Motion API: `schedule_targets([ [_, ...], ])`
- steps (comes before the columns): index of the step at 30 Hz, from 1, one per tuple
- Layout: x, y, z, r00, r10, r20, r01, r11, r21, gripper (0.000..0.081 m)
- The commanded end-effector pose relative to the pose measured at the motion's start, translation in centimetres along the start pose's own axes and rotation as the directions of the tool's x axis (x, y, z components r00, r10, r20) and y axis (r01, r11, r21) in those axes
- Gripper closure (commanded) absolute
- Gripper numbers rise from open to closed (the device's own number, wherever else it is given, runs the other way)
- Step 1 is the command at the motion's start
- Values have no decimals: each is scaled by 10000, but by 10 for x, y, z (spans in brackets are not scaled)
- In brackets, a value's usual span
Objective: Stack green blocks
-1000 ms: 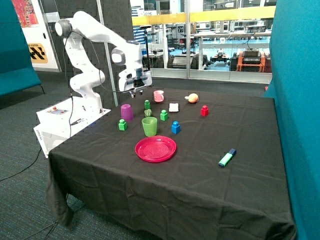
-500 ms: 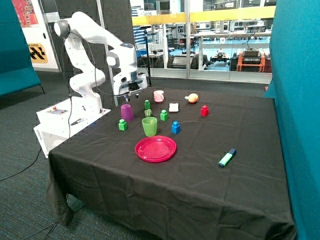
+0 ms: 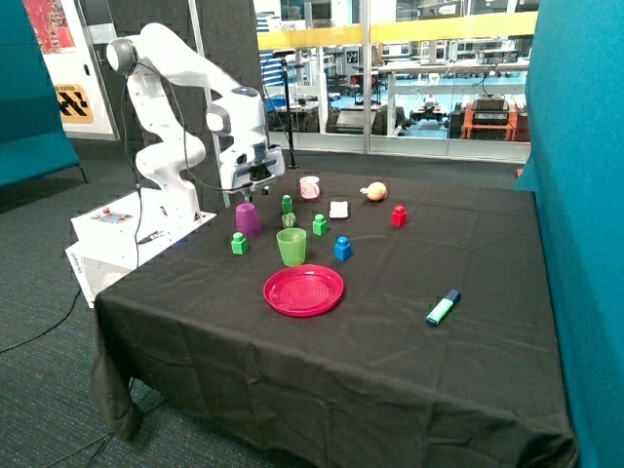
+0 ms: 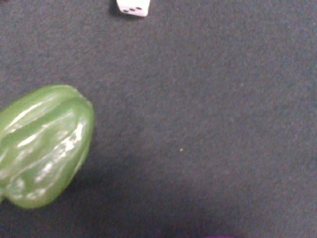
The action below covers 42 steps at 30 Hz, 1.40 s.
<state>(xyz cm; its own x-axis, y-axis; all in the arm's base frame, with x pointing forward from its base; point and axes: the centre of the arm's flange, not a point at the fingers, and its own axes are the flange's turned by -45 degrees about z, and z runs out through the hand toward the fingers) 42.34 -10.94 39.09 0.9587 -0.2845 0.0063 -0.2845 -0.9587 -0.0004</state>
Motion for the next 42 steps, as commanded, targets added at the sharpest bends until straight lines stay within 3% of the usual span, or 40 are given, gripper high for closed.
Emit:
schedule_targets([
  [1,12,16,6,10000,-4,63,4,10000,-4,348],
  [7,11,40,10,9983,585,62,-585,9983,-7,351],
  [19,3,65,14,9961,883,62,-883,9961,-9,351],
  [42,21,82,32,10000,-24,63,24,10000,-4,346],
])
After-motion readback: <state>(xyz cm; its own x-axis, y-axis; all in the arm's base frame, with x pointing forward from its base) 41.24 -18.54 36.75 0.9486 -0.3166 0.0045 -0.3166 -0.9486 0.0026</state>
